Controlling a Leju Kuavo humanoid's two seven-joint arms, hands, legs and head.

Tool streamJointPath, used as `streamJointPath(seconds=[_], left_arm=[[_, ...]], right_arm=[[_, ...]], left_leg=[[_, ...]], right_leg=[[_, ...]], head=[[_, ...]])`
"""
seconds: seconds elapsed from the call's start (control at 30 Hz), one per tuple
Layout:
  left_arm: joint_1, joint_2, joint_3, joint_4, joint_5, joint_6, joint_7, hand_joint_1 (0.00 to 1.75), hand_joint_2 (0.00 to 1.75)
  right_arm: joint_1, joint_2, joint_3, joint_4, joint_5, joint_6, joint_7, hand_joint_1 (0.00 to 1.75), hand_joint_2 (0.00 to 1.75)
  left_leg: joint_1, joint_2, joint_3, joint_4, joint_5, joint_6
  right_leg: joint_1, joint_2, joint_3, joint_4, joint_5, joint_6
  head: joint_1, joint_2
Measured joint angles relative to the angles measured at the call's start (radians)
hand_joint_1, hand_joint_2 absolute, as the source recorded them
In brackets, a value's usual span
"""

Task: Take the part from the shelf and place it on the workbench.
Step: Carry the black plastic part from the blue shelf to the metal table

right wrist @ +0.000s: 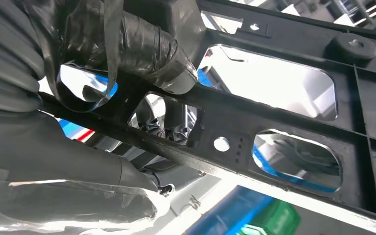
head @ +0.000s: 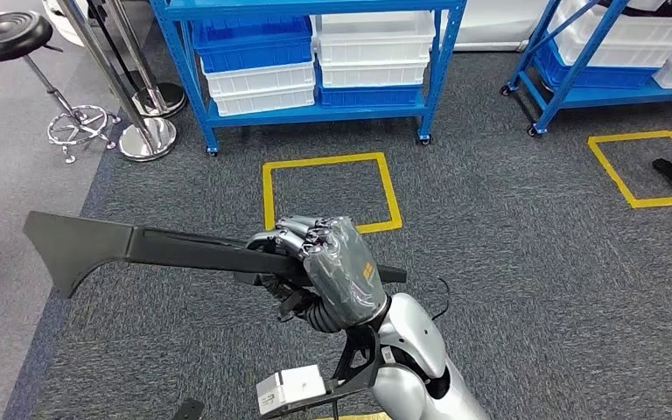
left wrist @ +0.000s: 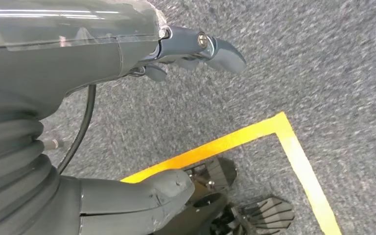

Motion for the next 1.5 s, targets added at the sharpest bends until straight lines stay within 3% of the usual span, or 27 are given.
streamJointPath(seconds=[0.07,0.1,0.13,0.2,0.23,0.27,0.3,0.37,0.43,0.47,0.53,0.6,0.63,0.7,0.77,0.8,0.83,0.9,0.97,1.07,1.13,1.23,1.27,1.3,1.33,1.43,1.5], left_arm=[[0.001,0.000,0.000,0.000,0.002,0.000,0.000,0.00,1.75],[0.002,0.000,0.000,0.001,0.003,0.000,0.000,0.00,1.75],[0.001,0.000,0.000,0.001,0.004,0.001,0.000,0.00,1.75],[0.000,0.001,0.000,0.001,0.006,0.002,-0.001,0.00,1.75],[0.000,0.001,0.000,0.001,0.008,0.003,-0.004,0.00,1.75],[0.000,0.002,-0.001,0.001,0.010,0.003,-0.007,0.00,1.75],[0.000,0.002,-0.001,0.001,0.013,0.003,-0.011,0.00,1.75],[0.000,0.002,-0.004,0.001,0.015,0.004,-0.018,0.00,1.75],[0.000,0.002,-0.009,0.001,0.015,0.005,-0.022,0.00,1.75],[0.000,0.003,-0.012,0.001,0.016,0.006,-0.024,0.00,1.75],[0.000,0.004,-0.016,0.001,0.017,0.006,-0.031,0.00,1.75],[0.002,0.005,-0.020,0.001,0.020,0.007,-0.037,0.00,1.75],[0.002,0.005,-0.021,0.001,0.022,0.007,-0.040,0.00,1.75],[0.003,0.005,-0.023,0.002,0.023,0.007,-0.046,0.00,1.75],[0.004,0.006,-0.025,0.002,0.024,0.007,-0.051,0.00,1.75],[0.005,0.006,-0.025,0.002,0.024,0.008,-0.053,0.00,1.75],[0.005,0.006,-0.025,0.002,0.025,0.008,-0.054,0.00,1.75],[0.004,0.008,-0.025,0.002,0.025,0.010,-0.055,0.00,1.75],[0.003,0.012,-0.025,0.002,0.025,0.012,-0.056,0.00,1.75],[0.004,0.014,-0.026,0.003,0.026,0.013,-0.060,0.00,1.75],[0.003,0.013,-0.029,0.003,0.027,0.013,-0.067,0.00,1.75],[0.002,0.013,-0.035,0.003,0.033,0.013,-0.076,0.00,1.75],[0.002,0.013,-0.037,0.004,0.035,0.013,-0.079,0.00,1.75],[0.003,0.013,-0.039,0.004,0.036,0.014,-0.081,0.00,1.75],[0.003,0.013,-0.041,0.005,0.037,0.014,-0.082,0.00,1.75],[0.001,0.013,-0.047,0.007,0.040,0.015,-0.084,0.00,1.75],[-0.001,0.013,-0.049,0.008,0.040,0.017,-0.086,0.00,1.75]], right_arm=[[0.000,0.000,0.000,0.000,-0.003,0.000,-0.001,1.75,1.75],[0.000,0.000,0.000,0.001,-0.004,0.000,-0.001,1.75,1.75],[0.000,0.000,0.000,0.001,-0.006,0.000,-0.001,1.75,1.75],[0.000,0.000,0.000,0.001,-0.014,0.000,-0.004,1.75,1.75],[0.000,0.000,0.000,0.001,-0.020,0.001,-0.007,1.75,1.75],[0.001,0.000,0.000,0.001,-0.026,0.001,-0.009,1.75,1.75],[0.001,0.000,0.000,0.001,-0.032,0.001,-0.011,1.75,1.75],[0.000,0.000,0.000,0.001,-0.036,0.002,-0.016,1.75,1.75],[-0.001,0.000,0.000,0.001,-0.031,0.002,-0.024,1.75,1.75],[-0.001,0.000,0.000,0.000,-0.027,0.002,-0.027,1.75,1.75],[-0.001,-0.001,0.000,0.000,-0.018,0.002,-0.030,1.75,1.75],[0.000,-0.002,0.000,0.000,-0.012,0.001,-0.034,1.75,1.75],[0.000,-0.003,0.000,0.000,-0.010,0.000,-0.036,1.75,1.75],[0.000,-0.003,0.000,0.000,-0.005,-0.001,-0.041,1.75,1.75],[0.002,-0.005,0.000,0.000,-0.001,-0.001,-0.044,1.75,1.75],[0.002,-0.005,0.000,0.000,0.000,-0.001,-0.045,1.75,1.75],[0.002,-0.006,0.000,0.000,0.001,-0.001,-0.045,1.75,1.75],[0.002,-0.006,0.000,0.000,0.002,-0.001,-0.045,1.75,1.75],[0.001,-0.006,0.000,0.000,0.002,-0.002,-0.045,1.75,1.75],[0.001,-0.006,0.000,0.000,0.002,-0.003,-0.046,1.75,1.75],[0.000,-0.007,0.000,0.000,0.005,-0.004,-0.047,1.75,1.75],[-0.001,-0.011,0.000,0.000,0.018,-0.005,-0.049,1.75,1.75],[0.000,-0.013,0.001,0.000,0.024,-0.005,-0.049,1.75,1.75],[0.001,-0.015,0.001,0.000,0.031,-0.005,-0.049,1.75,1.75],[0.001,-0.017,0.002,0.000,0.039,-0.005,-0.049,1.75,1.75],[0.000,-0.020,0.007,0.000,0.064,-0.006,-0.046,1.75,1.75],[-0.001,-0.021,0.012,0.000,0.072,-0.009,-0.045,1.75,1.75]], left_leg=[[0.004,0.004,-0.015,-0.001,0.020,0.014],[0.007,0.007,-0.025,-0.003,0.032,0.023],[0.008,0.009,-0.037,-0.003,0.044,0.030],[0.007,0.011,-0.068,0.001,0.067,0.037],[0.006,0.011,-0.085,0.004,0.077,0.037],[0.006,0.012,-0.103,0.008,0.085,0.035],[0.006,0.012,-0.120,0.013,0.093,0.033],[0.006,0.012,-0.147,0.023,0.106,0.026],[0.004,0.011,-0.161,0.033,0.117,0.016],[0.003,0.011,-0.166,0.035,0.124,0.010],[0.004,0.011,-0.172,0.033,0.138,-0.003],[0.007,0.010,-0.185,0.052,0.120,-0.014],[0.008,0.009,-0.200,0.087,0.092,-0.019],[0.009,0.008,-0.246,0.210,0.012,-0.026],[0.009,0.008,-0.276,0.314,-0.028,-0.028],[0.009,0.008,-0.266,0.315,-0.020,-0.026],[0.008,0.008,-0.237,0.278,0.003,-0.022],[0.002,0.005,-0.148,0.139,0.050,-0.003],[-0.007,0.004,-0.098,0.048,0.065,0.013],[-0.009,0.005,-0.094,0.020,0.070,0.023],[-0.001,0.007,-0.091,0.003,0.082,0.033],[0.003,0.009,-0.096,0.000,0.088,0.038],[0.003,0.008,-0.099,0.003,0.088,0.037],[0.004,0.005,-0.102,0.007,0.088,0.037],[0.005,0.000,-0.105,0.012,0.087,0.035],[0.009,-0.020,-0.115,0.031,0.084,0.023],[0.009,-0.033,-0.127,0.040,0.086,0.008]], right_leg=[[-0.002,0.004,-0.008,0.007,-0.009,0.010],[-0.003,0.006,-0.017,0.028,-0.041,0.016],[-0.005,0.009,-0.030,0.070,-0.091,0.020],[-0.009,0.010,-0.058,0.194,-0.190,0.027],[-0.010,0.010,-0.064,0.250,-0.209,0.029],[-0.011,0.010,-0.059,0.282,-0.201,0.031],[-0.012,0.010,-0.037,0.280,-0.173,0.030],[-0.014,0.010,0.052,0.186,-0.125,0.025],[-0.010,0.010,0.149,0.050,-0.143,0.017],[-0.008,0.010,0.175,0.005,-0.161,0.013],[-0.005,0.011,0.179,-0.023,-0.167,0.004],[-0.007,0.009,0.170,-0.025,-0.153,-0.012],[-0.008,0.008,0.165,-0.027,-0.146,-0.019],[-0.005,0.006,0.151,-0.025,-0.135,-0.028],[0.001,0.006,0.138,-0.021,-0.128,-0.030],[0.004,0.006,0.132,-0.018,-0.126,-0.030],[0.007,0.007,0.129,-0.015,-0.125,-0.030],[0.011,0.008,0.124,-0.009,-0.124,-0.030],[0.011,0.008,0.118,-0.006,-0.121,-0.024],[0.009,0.008,0.111,-0.008,-0.115,-0.009],[0.008,0.010,0.098,0.019,-0.138,0.004],[-0.004,0.012,0.014,0.197,-0.229,0.023],[-0.008,0.012,-0.012,0.250,-0.244,0.028],[-0.013,0.012,-0.021,0.268,-0.239,0.032],[-0.017,0.013,-0.010,0.246,-0.216,0.035],[-0.026,0.042,0.084,0.064,-0.134,0.037],[-0.025,0.058,0.104,0.017,-0.127,0.029]], head=[[0.000,0.000],[0.000,0.000],[0.000,0.000],[0.000,0.000],[0.000,0.000],[0.000,0.000],[0.000,0.000],[0.000,0.000],[0.000,0.000],[0.000,0.000],[0.000,0.000],[0.000,0.000],[0.000,0.000],[0.000,0.000],[0.000,0.000],[0.000,0.000],[0.000,0.000],[0.000,0.000],[0.000,0.000],[0.000,0.000],[0.000,0.000],[0.000,0.000],[0.000,0.000],[0.000,0.000],[0.000,0.000],[0.000,0.000],[0.000,0.000]])
